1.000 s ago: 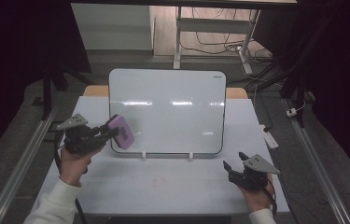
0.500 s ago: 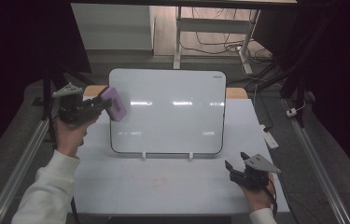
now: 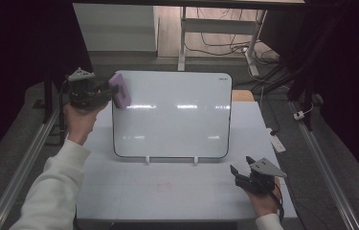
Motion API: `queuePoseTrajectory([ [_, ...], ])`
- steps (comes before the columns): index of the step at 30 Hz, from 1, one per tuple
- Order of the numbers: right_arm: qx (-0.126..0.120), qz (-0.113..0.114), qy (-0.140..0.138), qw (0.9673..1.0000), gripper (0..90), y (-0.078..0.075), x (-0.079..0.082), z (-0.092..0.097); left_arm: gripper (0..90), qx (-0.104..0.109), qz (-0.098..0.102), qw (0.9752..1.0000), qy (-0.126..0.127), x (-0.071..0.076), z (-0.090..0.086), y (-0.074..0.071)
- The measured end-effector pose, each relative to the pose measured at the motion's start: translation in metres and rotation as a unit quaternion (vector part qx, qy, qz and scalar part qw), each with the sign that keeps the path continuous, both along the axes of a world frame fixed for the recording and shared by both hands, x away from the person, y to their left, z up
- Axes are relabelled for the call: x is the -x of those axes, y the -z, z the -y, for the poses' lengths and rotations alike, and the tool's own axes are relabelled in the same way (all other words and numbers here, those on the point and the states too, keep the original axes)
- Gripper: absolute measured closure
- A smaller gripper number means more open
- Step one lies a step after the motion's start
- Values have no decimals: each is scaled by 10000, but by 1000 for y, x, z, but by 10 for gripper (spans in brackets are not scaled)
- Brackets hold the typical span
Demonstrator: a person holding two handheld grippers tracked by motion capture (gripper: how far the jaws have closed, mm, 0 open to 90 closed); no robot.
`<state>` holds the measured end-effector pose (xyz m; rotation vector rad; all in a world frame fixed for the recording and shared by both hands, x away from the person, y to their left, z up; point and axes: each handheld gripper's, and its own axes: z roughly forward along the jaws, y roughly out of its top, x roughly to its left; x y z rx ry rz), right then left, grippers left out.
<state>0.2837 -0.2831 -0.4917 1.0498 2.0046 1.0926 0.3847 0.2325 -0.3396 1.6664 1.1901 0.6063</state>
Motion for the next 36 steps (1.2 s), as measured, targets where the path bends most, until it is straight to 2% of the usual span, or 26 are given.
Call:
queuePoseTrajectory([
  [6,35,-7,-20,10000,305,1,0,-2,618,-82,117,9999,-64,-14,15,-3],
  [12,30,-14,-18,10000,305,2,0,-1,623,-437,74,9989,-163,-25,31,0],
  [15,25,-21,-29,10000,305,2,0,-1,624,-586,20,9981,-172,-28,36,5],
  [22,47,-13,-25,10000,304,2,0,-2,609,-805,140,9965,-189,-26,43,9],
  [30,54,-6,-8,10000,304,2,0,-2,542,-806,197,9964,-192,-25,43,11],
  [36,52,-3,-6,10000,304,2,0,-1,455,-593,388,9974,-104,-14,36,6],
])
